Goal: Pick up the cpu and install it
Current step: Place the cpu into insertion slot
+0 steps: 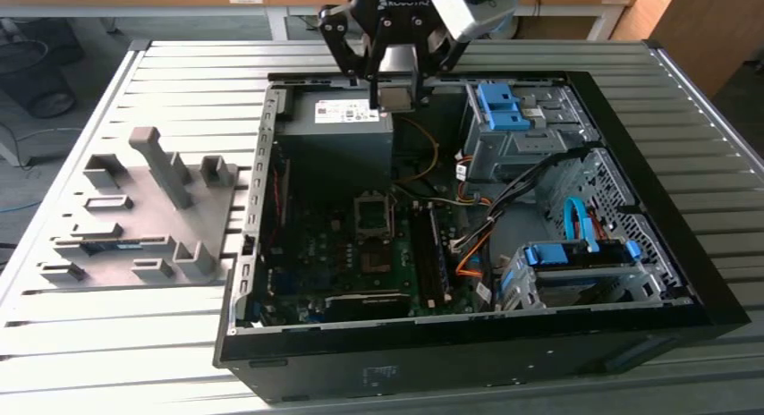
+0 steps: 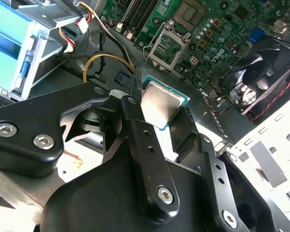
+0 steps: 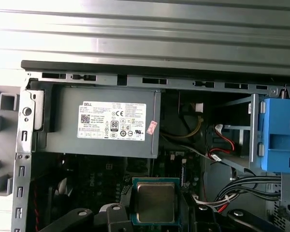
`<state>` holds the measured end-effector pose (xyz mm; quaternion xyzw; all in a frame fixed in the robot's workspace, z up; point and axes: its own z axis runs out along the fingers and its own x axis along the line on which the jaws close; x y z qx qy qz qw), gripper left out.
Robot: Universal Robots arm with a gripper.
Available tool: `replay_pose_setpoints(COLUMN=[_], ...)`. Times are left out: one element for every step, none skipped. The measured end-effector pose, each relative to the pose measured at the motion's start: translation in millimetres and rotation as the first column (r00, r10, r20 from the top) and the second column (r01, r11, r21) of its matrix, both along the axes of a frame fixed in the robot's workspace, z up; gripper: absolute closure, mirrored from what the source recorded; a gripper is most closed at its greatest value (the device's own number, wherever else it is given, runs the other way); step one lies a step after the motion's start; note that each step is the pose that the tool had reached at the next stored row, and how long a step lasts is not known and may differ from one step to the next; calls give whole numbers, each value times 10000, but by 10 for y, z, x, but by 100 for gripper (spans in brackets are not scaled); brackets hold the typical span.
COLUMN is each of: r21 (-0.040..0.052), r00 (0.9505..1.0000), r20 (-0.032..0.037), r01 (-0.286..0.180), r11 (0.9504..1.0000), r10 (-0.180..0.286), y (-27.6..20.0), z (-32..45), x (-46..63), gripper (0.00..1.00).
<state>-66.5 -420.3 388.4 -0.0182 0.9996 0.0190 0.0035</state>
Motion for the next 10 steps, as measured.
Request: replay_pose_setpoints(r21=[-1, -1, -1, 0, 0, 0, 0, 0, 0, -1], r00=[10000, 10000, 10000, 10000, 10000, 10000, 10000, 10000, 10000, 10000], r20=[0, 0, 0, 0, 0, 0, 0, 0, 0, 0], r01=[0, 0, 0, 0, 1, 0, 1, 0, 0, 1], r11=[10000, 10000, 10000, 10000, 10000, 10000, 10000, 10000, 10000, 10000], r10=[0, 0, 0, 0, -1, 0, -1, 0, 0, -1], y=[-2, -5, -7, -9, -11, -13, -15, -16, -18, -19], z=[-4, -8, -13, -17, -21, -25, -30, -34, -38, -42], x=[0, 0, 0, 0, 0, 0, 0, 1, 1, 1], gripper=[53, 53, 53, 53, 53, 53, 53, 53, 53, 53])
